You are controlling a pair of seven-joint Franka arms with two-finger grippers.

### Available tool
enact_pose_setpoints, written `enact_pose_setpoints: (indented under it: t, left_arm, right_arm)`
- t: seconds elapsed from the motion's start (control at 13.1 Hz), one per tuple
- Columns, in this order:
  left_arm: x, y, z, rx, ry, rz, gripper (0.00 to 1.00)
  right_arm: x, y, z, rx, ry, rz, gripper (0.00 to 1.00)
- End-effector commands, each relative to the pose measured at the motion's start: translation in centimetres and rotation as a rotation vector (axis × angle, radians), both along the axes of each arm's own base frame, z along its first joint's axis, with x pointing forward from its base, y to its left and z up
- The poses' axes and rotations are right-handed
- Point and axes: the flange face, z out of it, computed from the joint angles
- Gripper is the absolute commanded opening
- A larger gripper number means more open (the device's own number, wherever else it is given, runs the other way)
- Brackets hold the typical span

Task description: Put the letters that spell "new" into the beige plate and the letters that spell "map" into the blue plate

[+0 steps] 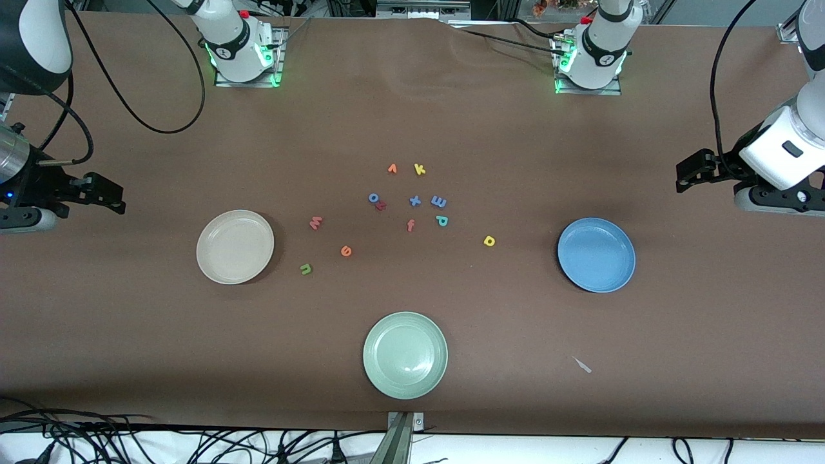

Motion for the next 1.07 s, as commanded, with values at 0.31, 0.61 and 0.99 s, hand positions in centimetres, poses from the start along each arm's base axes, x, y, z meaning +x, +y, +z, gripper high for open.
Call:
enact_pose_setpoints:
  t: [0.31, 0.61, 0.99]
  left_arm:
    - [0.3, 0.3, 0.6, -0.021, -0.004, 0.009, 1.00]
    - [0.3, 0.1, 0.6, -0.021, -0.004, 0.006, 1.00]
    - [0.4, -0.9, 0.2, -0.020, 0.002, -0.009, 1.00]
  right_arm:
    - [-0.3, -0.2, 0.8, -0.004, -0.002, -0.001, 1.00]
    - [-0.3, -0.2, 0.8, -0.003, 0.000, -0.001, 1.00]
    - [-0.3, -0.2, 0.8, -0.004, 0.000, -0.001, 1.00]
